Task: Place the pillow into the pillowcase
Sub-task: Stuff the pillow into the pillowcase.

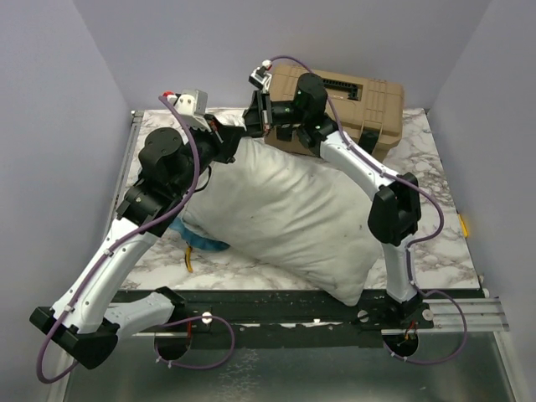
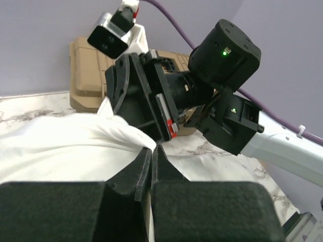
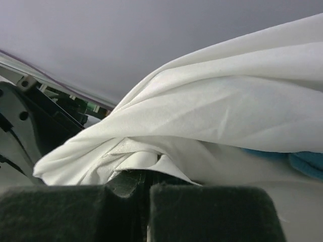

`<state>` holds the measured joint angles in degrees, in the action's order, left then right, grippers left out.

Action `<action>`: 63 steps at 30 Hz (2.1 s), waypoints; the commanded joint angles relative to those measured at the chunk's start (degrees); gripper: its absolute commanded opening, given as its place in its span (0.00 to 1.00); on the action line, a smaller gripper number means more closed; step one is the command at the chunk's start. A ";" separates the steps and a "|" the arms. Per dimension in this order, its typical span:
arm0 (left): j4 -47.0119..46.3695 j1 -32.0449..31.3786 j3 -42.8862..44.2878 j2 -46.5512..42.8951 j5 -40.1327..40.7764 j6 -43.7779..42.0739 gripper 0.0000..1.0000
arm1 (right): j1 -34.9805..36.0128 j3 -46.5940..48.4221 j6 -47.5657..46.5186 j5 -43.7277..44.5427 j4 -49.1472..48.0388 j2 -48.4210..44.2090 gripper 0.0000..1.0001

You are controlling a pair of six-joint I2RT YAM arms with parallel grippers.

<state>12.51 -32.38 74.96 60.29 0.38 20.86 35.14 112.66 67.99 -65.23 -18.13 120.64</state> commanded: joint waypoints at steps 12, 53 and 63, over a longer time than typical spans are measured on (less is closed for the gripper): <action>-4.37 -4.76 -3.40 2.32 -6.23 7.87 0.00 | -4.21 11.64 -6.14 16.80 9.27 -2.80 0.00; -5.94 -10.27 -14.50 -2.25 22.65 12.40 0.00 | -11.95 -22.09 -20.95 18.64 3.88 -23.50 0.00; 14.68 -9.80 -11.93 -3.92 42.60 15.50 0.78 | -12.07 -30.30 -22.78 23.34 8.88 -26.59 0.00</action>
<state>16.08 -42.41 62.48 55.90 31.88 34.83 22.94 85.58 45.87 -42.92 -10.41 96.55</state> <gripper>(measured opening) 0.716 0.014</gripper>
